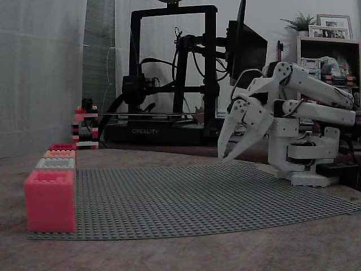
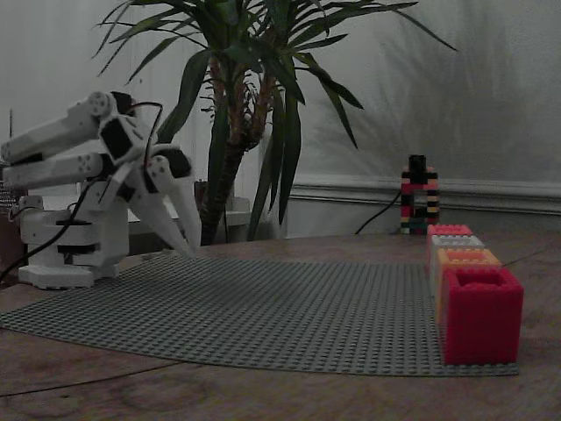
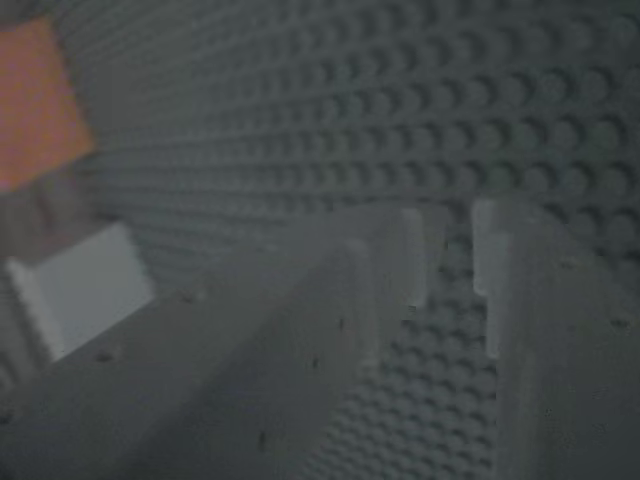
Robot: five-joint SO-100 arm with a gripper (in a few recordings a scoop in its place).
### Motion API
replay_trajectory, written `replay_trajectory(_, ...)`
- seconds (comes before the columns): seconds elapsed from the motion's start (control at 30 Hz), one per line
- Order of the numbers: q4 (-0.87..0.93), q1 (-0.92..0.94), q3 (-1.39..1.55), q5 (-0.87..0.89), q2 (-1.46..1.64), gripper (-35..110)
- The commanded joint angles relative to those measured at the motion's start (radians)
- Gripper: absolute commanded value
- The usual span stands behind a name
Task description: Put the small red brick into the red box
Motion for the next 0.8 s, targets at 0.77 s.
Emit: replay_trajectory(0.77, 0.029, -0.008, 0.003, 0.055, 0.026, 0)
